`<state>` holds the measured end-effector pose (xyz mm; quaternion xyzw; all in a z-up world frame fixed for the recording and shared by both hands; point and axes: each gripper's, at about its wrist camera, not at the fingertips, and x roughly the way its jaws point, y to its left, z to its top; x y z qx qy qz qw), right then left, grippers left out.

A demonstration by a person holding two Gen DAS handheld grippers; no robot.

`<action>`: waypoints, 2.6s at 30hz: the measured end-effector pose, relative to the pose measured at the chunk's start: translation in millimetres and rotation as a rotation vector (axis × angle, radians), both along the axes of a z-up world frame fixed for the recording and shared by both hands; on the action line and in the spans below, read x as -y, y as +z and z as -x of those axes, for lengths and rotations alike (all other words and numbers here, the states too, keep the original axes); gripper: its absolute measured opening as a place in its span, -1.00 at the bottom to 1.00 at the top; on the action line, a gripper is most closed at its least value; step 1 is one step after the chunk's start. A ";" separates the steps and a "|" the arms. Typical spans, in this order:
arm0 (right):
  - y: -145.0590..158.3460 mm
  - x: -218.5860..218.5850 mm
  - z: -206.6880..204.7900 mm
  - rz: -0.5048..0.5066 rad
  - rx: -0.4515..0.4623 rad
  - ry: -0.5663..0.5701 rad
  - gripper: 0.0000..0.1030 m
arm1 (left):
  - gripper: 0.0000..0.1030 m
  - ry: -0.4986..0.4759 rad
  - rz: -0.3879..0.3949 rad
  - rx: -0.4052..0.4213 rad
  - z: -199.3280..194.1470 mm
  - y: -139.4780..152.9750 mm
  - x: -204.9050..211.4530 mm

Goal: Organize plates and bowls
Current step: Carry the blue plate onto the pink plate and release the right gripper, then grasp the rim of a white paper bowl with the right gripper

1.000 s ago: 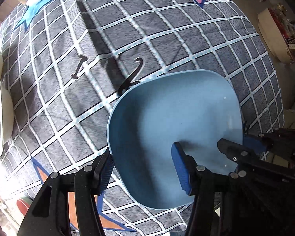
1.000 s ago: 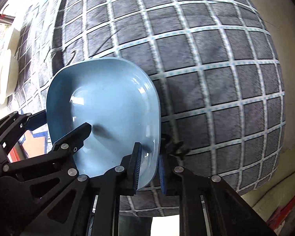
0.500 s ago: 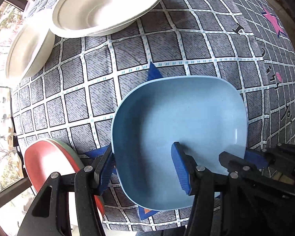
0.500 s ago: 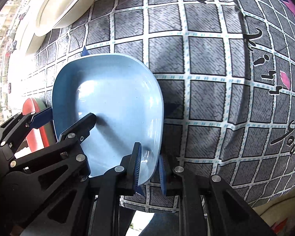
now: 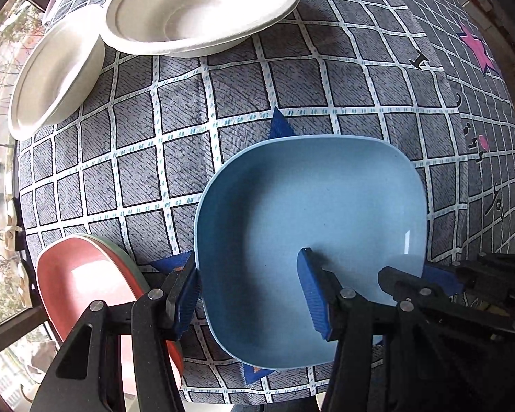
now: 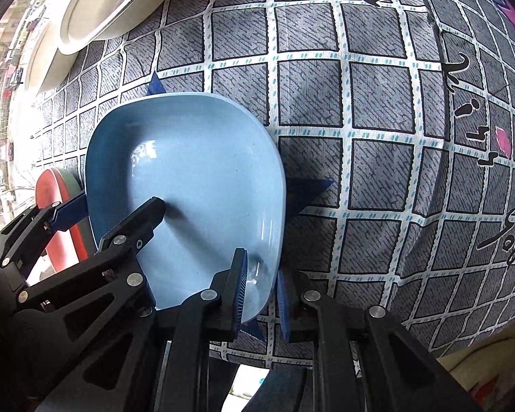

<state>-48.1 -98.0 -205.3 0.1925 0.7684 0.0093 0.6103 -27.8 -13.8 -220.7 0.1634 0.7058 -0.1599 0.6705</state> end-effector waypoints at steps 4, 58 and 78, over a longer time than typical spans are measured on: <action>3.7 -7.9 -5.7 0.000 0.005 0.012 -0.63 | 0.12 0.016 0.012 0.015 -9.3 32.9 -10.9; -10.1 -123.3 -32.3 0.016 -0.006 0.050 0.66 | 0.58 0.268 -0.035 0.086 -43.0 71.5 -155.6; 34.6 -45.6 -165.1 0.140 0.178 0.039 0.66 | 0.58 0.552 0.142 -0.007 -122.1 74.6 -65.1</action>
